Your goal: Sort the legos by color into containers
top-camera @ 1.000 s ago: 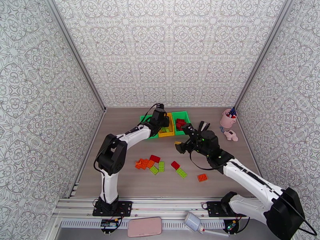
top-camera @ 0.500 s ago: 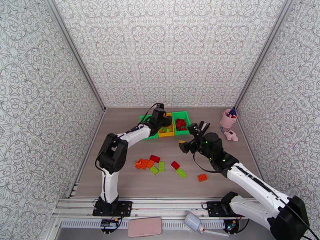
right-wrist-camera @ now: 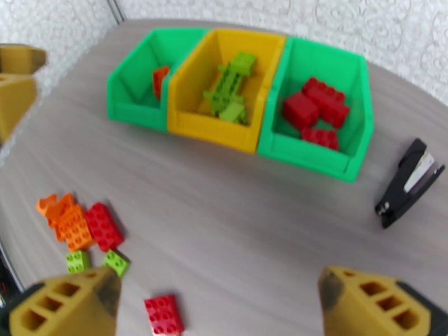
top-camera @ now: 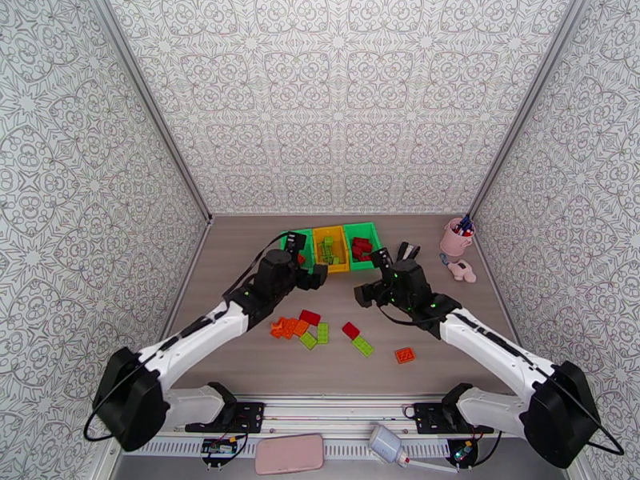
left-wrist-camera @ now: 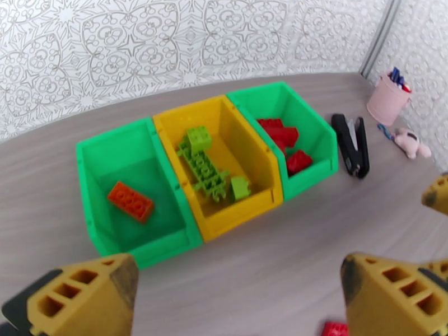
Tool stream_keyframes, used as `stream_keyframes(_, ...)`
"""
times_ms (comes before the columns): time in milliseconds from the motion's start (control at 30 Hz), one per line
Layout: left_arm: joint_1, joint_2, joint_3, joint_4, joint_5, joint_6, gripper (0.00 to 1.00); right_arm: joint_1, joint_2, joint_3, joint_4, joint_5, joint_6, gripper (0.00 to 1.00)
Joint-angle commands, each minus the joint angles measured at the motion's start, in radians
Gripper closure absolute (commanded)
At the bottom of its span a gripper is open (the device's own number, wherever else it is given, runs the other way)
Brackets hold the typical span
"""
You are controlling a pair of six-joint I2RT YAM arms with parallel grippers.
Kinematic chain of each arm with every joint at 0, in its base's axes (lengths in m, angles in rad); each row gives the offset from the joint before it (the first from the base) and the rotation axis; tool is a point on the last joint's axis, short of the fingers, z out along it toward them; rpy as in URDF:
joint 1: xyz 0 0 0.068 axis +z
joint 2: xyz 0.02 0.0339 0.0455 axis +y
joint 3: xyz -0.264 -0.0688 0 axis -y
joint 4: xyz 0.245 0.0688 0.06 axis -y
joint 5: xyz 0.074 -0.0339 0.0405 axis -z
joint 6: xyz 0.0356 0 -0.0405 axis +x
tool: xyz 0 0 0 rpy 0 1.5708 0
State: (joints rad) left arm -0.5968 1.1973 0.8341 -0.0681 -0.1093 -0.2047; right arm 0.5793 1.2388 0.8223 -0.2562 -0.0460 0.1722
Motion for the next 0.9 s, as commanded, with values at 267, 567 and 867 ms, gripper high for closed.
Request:
stream_keyframes(267,0.056,-0.36,-0.144,-0.303,0.003,-0.003,0.0,0.204,0.188,0.116,-0.338,0.102,0.036,0.01)
stream_keyframes(567,0.115,-0.358,-0.163,-0.308,0.025,-0.066,0.0,0.311,0.423,0.23,-0.401,0.107,0.041,0.11)
stream_keyframes(867,0.135,-0.343,-0.164,-0.29,0.055,-0.064,0.0,0.312,0.533,0.289,-0.418,0.137,0.068,0.37)
